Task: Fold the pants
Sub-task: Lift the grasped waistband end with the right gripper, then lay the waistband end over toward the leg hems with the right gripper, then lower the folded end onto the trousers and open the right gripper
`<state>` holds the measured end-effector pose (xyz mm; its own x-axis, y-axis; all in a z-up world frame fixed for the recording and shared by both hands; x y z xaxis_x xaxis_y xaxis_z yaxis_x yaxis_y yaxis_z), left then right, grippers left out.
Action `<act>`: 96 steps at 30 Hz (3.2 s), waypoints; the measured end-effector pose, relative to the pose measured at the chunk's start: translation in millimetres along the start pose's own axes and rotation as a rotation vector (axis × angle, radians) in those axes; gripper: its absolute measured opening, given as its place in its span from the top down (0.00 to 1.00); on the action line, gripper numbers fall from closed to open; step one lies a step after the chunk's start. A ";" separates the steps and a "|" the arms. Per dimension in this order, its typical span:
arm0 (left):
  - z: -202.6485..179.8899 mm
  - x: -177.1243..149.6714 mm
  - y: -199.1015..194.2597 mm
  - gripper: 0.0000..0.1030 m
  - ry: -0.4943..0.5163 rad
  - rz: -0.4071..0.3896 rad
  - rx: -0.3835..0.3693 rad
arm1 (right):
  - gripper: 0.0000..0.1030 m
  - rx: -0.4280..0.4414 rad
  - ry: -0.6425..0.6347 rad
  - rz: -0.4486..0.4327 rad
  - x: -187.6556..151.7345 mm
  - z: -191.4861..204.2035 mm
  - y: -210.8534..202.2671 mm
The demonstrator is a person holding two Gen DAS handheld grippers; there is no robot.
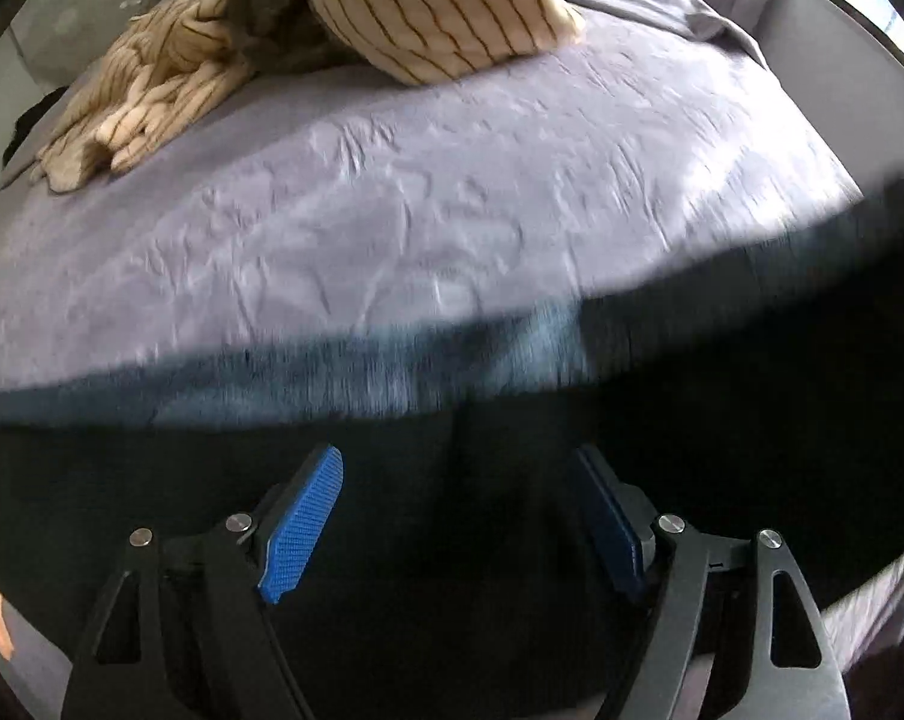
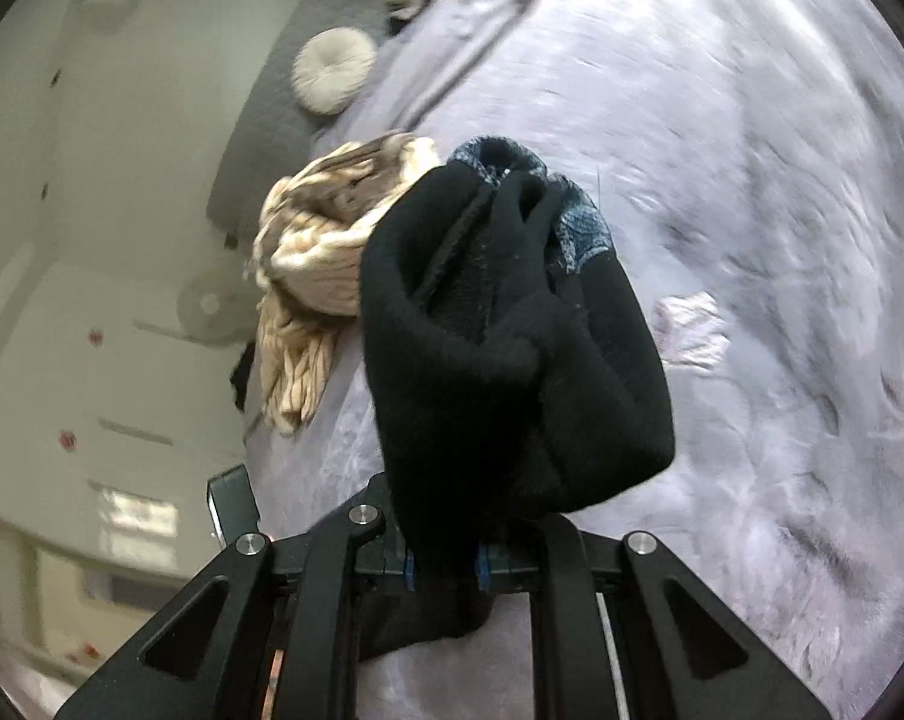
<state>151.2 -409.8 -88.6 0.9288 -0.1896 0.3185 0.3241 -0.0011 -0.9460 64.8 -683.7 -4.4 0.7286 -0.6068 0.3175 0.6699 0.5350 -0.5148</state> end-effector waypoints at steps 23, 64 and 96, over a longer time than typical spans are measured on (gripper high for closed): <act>331.2 -113.8 -31.9 0.23 -0.237 0.072 0.215 | 0.61 -0.704 -0.736 0.439 -233.8 164.9 270.0; 210.8 -58.5 24.9 0.16 -0.171 0.190 -0.275 | 0.57 0.048 0.436 0.318 -192.7 29.7 190.4; 154.7 3.8 -17.8 0.26 -0.021 -0.019 -0.164 | 0.59 -0.121 0.045 0.251 -41.3 19.9 153.8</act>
<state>176.8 -258.6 -61.1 0.9270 -0.1671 0.3359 0.3096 -0.1650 -0.9364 140.6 -564.6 -80.8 0.8610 -0.4906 0.1339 0.4450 0.5996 -0.6652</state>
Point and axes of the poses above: each gripper's, at about its wrist camera, not at the fingertips, and y roughly the way its jaws point, z to its left, x to its top, the point moved 1 cm from there along y, roughly the way its jaws point, and after that the axes turned 7 degrees about x, right-handed, at the moved point
